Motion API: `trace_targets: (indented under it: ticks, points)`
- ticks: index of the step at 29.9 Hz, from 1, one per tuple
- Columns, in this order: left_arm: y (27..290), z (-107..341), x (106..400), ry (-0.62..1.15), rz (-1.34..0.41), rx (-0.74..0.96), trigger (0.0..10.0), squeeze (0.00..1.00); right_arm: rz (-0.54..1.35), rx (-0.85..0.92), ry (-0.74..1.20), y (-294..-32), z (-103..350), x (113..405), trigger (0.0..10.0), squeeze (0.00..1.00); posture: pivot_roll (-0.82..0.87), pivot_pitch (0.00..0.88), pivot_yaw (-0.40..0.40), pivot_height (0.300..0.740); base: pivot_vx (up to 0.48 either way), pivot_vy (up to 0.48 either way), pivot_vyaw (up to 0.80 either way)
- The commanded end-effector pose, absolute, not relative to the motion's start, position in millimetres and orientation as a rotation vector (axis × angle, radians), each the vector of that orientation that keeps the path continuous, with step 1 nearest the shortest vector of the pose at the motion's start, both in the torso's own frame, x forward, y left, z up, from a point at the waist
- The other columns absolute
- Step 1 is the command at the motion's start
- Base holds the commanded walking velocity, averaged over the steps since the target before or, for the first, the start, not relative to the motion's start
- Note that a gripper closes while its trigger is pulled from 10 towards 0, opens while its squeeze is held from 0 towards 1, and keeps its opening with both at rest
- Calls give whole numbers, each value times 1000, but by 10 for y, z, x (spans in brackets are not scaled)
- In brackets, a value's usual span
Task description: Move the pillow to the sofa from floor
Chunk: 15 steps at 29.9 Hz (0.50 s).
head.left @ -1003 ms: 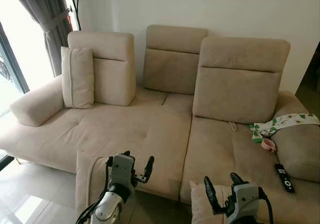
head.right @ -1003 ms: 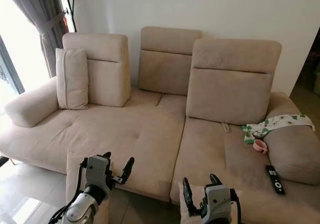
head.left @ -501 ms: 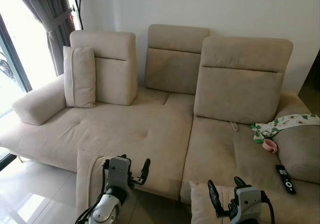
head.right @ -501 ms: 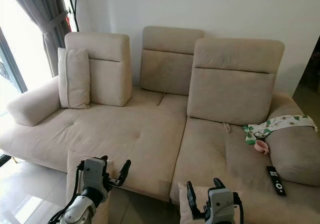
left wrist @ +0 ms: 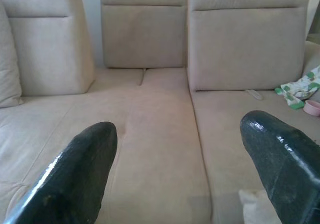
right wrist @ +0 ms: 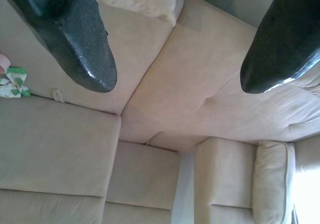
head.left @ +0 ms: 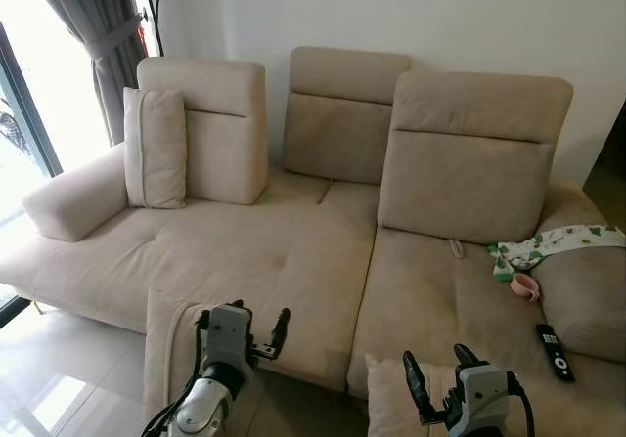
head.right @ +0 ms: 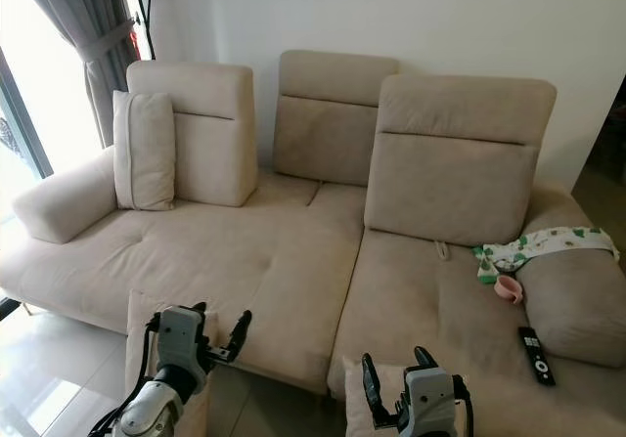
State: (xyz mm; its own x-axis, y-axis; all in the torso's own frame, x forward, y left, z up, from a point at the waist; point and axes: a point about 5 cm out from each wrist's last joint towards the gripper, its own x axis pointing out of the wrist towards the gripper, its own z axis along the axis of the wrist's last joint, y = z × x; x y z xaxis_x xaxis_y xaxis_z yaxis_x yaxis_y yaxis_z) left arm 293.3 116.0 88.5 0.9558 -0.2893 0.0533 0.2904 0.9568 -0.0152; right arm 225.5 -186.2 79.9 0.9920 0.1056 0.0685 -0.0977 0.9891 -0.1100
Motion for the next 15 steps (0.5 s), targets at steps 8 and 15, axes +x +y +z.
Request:
trace_targets:
  ticks: [8, 15]
  points:
    - [1104, 821, 2907, -28, -315, -35, 10000, 0, 96, -107, -64, -1887, 772, 2233, 10000, 0, 80, 0, 32, 740, 0, -350, 0]
    - [1092, 823, 2907, -30, -325, -37, 10000, 0, 93, -109, -64, -1891, 773, 2223, 10000, 0, 76, 0, 34, 740, 0, 0, 0]
